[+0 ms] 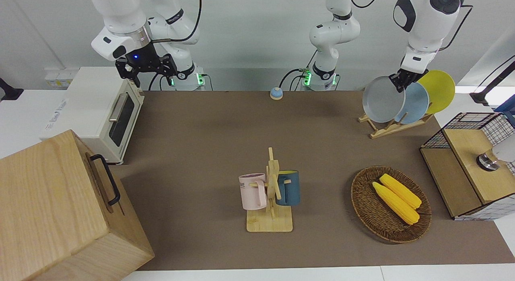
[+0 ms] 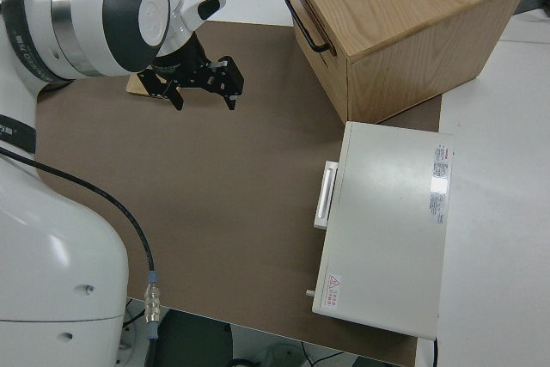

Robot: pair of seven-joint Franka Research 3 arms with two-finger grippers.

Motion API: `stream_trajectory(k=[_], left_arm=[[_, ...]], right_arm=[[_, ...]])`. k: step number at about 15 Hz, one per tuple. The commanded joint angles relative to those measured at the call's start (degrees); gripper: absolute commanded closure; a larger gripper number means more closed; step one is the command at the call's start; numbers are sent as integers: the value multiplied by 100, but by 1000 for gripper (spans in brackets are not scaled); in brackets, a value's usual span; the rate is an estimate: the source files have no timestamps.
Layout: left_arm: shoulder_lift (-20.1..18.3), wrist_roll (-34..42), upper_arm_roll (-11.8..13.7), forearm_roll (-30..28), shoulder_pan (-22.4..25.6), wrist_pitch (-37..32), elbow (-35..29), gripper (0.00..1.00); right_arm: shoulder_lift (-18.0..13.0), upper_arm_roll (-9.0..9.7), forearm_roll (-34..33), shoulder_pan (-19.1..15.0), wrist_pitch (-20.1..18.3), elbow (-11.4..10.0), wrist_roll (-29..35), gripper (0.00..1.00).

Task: Pick gray plate from low plate rack and place it on table with left arm
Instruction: 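Lift the gray plate out of the rack and carry it away from the robot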

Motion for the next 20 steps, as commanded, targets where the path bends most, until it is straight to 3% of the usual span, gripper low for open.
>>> stream_trajectory(k=[1, 6, 12, 17, 20], left_arm=[[144, 202, 17, -847, -52, 132, 63, 1000], [442, 289, 17, -1752, -491, 168, 37, 1000], [838, 1606, 78, -2930, -412, 221, 2, 1000], [1145, 2442, 105, -3511, -289, 229, -77, 1000], [1172, 2654, 105, -3582, -280, 685, -428, 1000]], right_arm=[[-12, 113, -37, -134, -63, 42, 68, 17], [-12, 122, -37, -134, -63, 42, 68, 17], [-12, 122, -37, -134, -63, 42, 68, 17], [-12, 122, -37, -134, -63, 42, 68, 17], [-12, 113, -37, -134, -63, 33, 68, 17]])
